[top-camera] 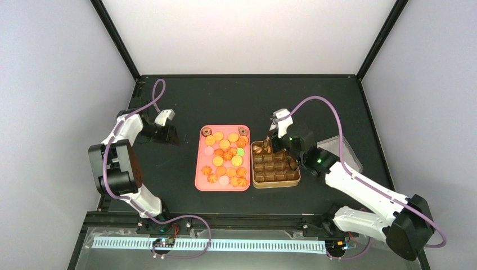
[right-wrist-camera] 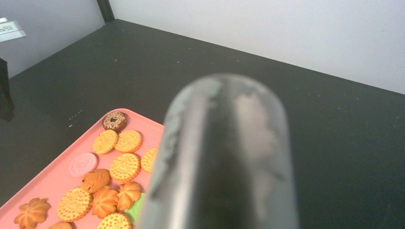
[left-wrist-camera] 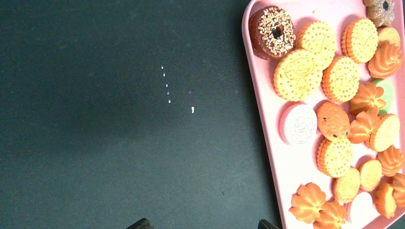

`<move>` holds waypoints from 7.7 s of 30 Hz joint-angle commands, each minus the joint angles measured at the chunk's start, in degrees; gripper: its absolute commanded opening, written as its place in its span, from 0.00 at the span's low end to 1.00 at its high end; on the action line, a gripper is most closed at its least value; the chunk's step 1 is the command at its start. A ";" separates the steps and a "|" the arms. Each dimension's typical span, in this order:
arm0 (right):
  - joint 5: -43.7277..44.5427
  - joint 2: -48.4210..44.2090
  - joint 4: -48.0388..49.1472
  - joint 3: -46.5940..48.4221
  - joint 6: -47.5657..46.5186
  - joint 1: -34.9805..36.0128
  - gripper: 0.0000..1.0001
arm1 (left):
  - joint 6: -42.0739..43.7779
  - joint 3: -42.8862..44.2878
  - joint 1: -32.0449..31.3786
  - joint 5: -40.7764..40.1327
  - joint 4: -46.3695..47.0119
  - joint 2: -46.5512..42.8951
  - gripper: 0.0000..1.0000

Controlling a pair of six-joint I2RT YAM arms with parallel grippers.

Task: Pack the cookies
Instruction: Place the fake cookies in the empty pocket of the box, then pick up the fake cookies from the plate, then place the fake cookies in the empty pocket of the box, then pick up the fake cookies from the plate.

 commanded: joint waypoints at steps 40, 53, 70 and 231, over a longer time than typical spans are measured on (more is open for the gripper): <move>-6.67 15.03 4.84 19.76 -3.07 13.37 0.31 | -0.37 2.06 0.26 2.45 -1.43 -0.20 0.67; -12.67 39.43 6.06 35.42 -4.88 20.42 0.32 | -0.04 3.26 0.71 2.86 -2.52 -0.50 0.67; -12.88 45.40 6.72 33.53 -5.01 20.43 0.41 | 0.36 4.13 1.04 1.60 -3.14 -0.53 0.67; -6.56 31.20 4.40 16.49 -1.87 25.65 0.39 | -0.22 7.22 1.87 2.50 -4.21 1.32 0.66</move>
